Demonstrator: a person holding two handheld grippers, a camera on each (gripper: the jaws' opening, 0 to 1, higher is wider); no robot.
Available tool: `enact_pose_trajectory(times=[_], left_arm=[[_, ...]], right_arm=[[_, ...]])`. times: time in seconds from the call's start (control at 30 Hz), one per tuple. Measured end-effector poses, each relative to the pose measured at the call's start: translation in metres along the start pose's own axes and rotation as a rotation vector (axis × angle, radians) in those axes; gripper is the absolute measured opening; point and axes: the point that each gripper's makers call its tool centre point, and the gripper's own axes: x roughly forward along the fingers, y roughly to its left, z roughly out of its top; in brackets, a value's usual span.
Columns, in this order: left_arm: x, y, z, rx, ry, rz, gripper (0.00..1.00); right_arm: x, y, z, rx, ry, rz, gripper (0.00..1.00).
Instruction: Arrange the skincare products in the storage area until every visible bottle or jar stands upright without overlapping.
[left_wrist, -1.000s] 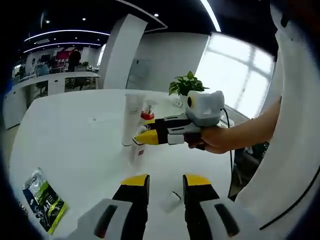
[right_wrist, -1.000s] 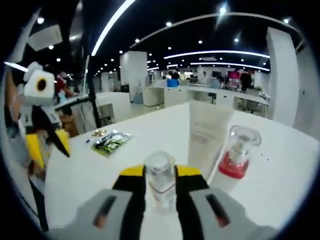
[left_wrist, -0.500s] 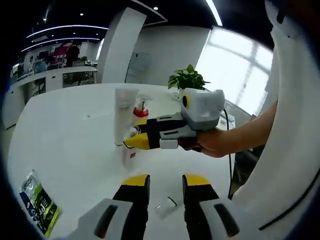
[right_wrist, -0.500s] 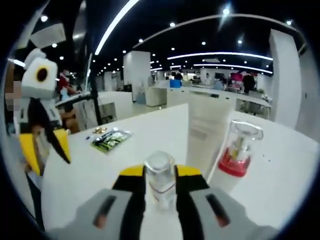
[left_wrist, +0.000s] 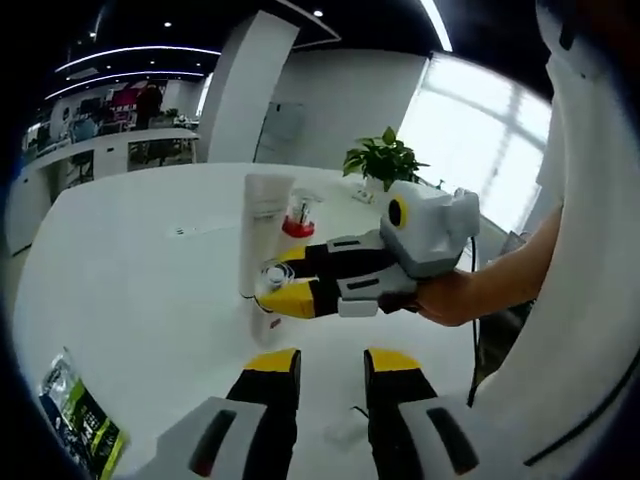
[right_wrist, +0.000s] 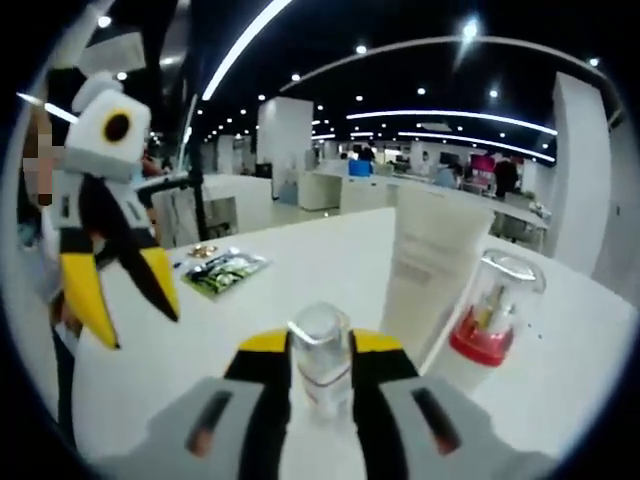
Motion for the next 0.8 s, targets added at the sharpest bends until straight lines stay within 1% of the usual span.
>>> enact_pose_trajectory(times=[0.07, 0.13, 0.33, 0.4, 0.5, 0.63, 0.8], left_arm=[[0.003, 0.001, 0.001, -0.003, 0.002, -0.003, 0.26], [0.006, 0.001, 0.001, -0.001, 0.006, -0.008, 0.26], [0.012, 0.004, 0.001, 0.004, 0.026, -0.019, 0.26], [0.013, 0.006, 0.002, 0.005, 0.03, -0.019, 0.26], [0.015, 0.008, 0.003, 0.012, 0.03, -0.018, 0.25], [0.02, 0.009, 0.005, 0.016, 0.033, -0.019, 0.25], [0.022, 0.008, 0.007, 0.021, 0.032, -0.024, 0.25]], right_arm=[[-0.001, 0.001, 0.0, -0.01, -0.002, 0.005, 0.2], [-0.001, 0.001, 0.0, 0.002, -0.005, 0.008, 0.21], [-0.004, 0.0, -0.003, 0.0, 0.001, 0.013, 0.21], [-0.006, 0.0, -0.006, 0.024, 0.006, 0.019, 0.23], [-0.007, 0.0, -0.009, 0.016, 0.009, 0.023, 0.23], [-0.006, 0.001, -0.015, 0.03, 0.028, 0.034, 0.23], [-0.005, 0.002, -0.016, 0.032, 0.028, 0.038, 0.23]])
